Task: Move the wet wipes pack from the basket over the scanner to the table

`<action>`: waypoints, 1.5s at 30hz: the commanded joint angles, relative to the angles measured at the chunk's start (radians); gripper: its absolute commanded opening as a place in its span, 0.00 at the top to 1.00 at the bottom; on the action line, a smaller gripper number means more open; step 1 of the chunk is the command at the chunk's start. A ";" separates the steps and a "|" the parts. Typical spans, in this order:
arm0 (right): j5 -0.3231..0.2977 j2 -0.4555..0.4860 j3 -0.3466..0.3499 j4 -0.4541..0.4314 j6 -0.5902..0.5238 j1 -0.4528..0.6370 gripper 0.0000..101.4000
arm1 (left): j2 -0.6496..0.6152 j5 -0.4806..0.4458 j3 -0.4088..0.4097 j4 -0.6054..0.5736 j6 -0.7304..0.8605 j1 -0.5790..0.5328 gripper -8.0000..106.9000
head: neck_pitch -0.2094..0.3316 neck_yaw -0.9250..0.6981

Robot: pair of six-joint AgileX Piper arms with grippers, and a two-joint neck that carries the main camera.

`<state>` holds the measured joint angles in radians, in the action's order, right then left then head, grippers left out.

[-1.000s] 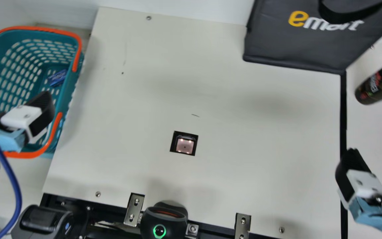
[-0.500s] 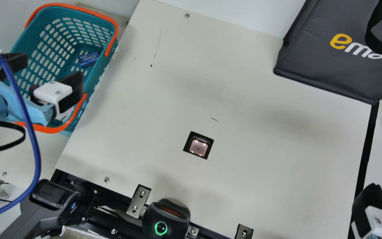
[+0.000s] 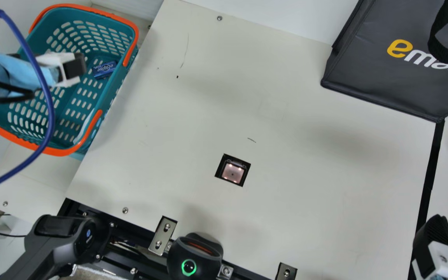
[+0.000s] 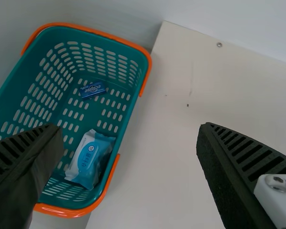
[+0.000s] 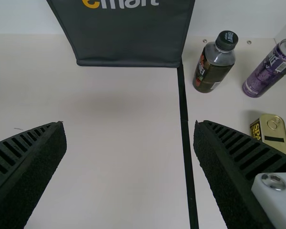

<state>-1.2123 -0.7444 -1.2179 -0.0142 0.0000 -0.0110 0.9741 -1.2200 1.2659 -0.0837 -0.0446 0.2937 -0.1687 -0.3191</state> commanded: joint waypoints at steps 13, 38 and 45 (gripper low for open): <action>0.000 0.000 0.000 0.000 0.000 0.000 0.06 | 0.206 0.032 0.023 -0.195 0.353 0.462 0.15 | 0.030 -0.002; -0.001 0.000 0.000 0.000 0.000 0.000 0.06 | 0.603 0.230 -0.005 -0.199 0.637 0.471 0.15 | 0.030 -0.002; -0.001 0.000 0.000 0.000 0.000 0.000 0.06 | 0.717 0.288 -0.008 -0.185 0.646 0.431 0.15 | 0.030 -0.002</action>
<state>-1.2132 -0.7444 -1.2179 -0.0142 0.0000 -0.0110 1.6641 -0.9415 1.2585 -0.2712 0.6007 0.7308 -0.1687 -0.3191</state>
